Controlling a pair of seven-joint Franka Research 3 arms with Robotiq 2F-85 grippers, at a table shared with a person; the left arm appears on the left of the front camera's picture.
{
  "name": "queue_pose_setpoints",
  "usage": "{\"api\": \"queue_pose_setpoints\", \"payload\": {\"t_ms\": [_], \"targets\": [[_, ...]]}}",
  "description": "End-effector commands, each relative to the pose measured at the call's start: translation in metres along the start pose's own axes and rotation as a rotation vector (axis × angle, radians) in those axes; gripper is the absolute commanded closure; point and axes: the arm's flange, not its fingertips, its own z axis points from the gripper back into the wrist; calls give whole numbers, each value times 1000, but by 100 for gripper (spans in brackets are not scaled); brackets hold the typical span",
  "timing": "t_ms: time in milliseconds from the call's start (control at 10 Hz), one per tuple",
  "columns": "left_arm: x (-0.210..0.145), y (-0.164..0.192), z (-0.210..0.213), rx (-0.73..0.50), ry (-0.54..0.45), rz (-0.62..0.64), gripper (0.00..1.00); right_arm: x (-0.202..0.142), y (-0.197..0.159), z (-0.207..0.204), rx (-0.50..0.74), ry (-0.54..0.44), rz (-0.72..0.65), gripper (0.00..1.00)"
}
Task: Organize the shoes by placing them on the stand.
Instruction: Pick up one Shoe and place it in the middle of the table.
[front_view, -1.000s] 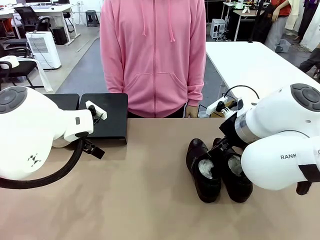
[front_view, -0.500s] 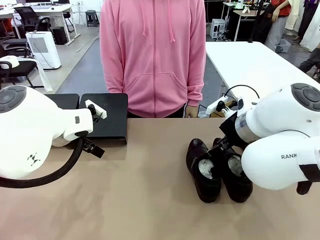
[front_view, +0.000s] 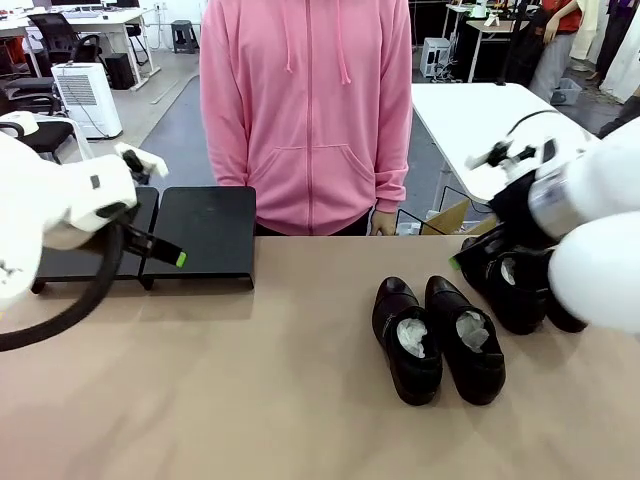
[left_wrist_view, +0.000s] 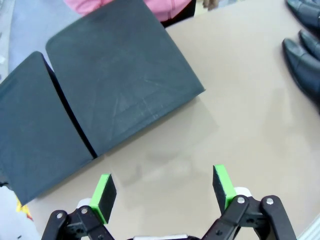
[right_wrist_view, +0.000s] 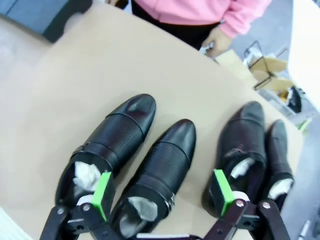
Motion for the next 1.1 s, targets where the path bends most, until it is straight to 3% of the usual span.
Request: {"api": "queue_pose_setpoints", "payload": {"t_ms": [0, 300, 500, 700, 1000], "targets": [[1, 24, 23, -83, -45, 20, 0, -20, -36, 36, 45, 9, -47, 0], [-1, 57, 61, -104, -119, 76, 0, -45, -99, 80, 60, -43, -193, 0], [-6, 78, 85, -135, -65, 143, 0, -63, -127, 105, 99, -94, -249, 0], [-13, 97, 103, -125, -115, 200, 0, -77, -145, 117, 122, -141, -312, 0], [-12, 97, 101, -142, -111, 204, 0, -74, -148, 117, 129, -130, -338, 0]]}}
